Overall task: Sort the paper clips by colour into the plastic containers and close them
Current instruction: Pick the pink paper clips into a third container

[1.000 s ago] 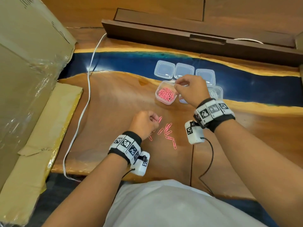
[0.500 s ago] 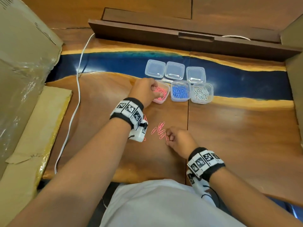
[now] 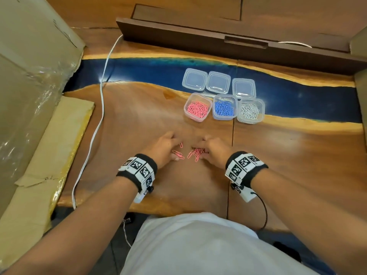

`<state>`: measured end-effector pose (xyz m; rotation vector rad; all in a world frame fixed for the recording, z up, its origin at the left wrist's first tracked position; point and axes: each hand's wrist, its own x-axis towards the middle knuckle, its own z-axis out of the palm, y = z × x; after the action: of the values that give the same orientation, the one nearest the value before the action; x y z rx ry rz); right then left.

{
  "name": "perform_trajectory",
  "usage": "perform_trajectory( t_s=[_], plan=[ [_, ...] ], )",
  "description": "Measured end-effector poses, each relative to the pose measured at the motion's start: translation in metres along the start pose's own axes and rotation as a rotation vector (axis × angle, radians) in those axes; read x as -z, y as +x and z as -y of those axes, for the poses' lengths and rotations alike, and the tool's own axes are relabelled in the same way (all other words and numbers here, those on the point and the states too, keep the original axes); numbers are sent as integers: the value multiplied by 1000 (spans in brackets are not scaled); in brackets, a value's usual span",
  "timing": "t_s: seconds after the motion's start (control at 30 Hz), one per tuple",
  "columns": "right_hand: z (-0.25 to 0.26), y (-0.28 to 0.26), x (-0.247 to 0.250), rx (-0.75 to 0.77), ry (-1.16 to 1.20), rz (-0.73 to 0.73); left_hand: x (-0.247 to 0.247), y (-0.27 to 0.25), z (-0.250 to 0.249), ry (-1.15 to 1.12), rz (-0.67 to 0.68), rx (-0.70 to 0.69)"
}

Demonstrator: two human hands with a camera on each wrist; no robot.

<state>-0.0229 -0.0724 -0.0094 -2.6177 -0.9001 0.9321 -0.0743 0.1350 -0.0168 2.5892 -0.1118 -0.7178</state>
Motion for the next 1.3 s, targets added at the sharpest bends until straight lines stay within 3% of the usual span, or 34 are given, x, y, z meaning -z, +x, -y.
perform_trajectory(
  t_s=[0.13, 0.67, 0.8, 0.9, 1.07, 1.17, 1.3],
  plan=[
    [3, 0, 1, 41, 37, -63, -1, 0, -5, 65, -54, -25],
    [23, 10, 1, -45, -127, -71, -10, -3, -33, 269, -148, 2],
    [22, 12, 0, -103, -38, -75, -8, -3, -38, 288, -133, 4],
    [19, 8, 3, -142, 137, -127, -9, -5, -37, 283, -125, 0],
    [22, 9, 36, -121, 374, -369, -14, -8, -29, 163, -147, -18],
    [16, 32, 67, -181, 360, -460, -18, -10, -27, -2, -187, 39],
    [11, 56, 92, -238, 223, -407, -24, -13, -38, -19, -157, 124]
  ],
)
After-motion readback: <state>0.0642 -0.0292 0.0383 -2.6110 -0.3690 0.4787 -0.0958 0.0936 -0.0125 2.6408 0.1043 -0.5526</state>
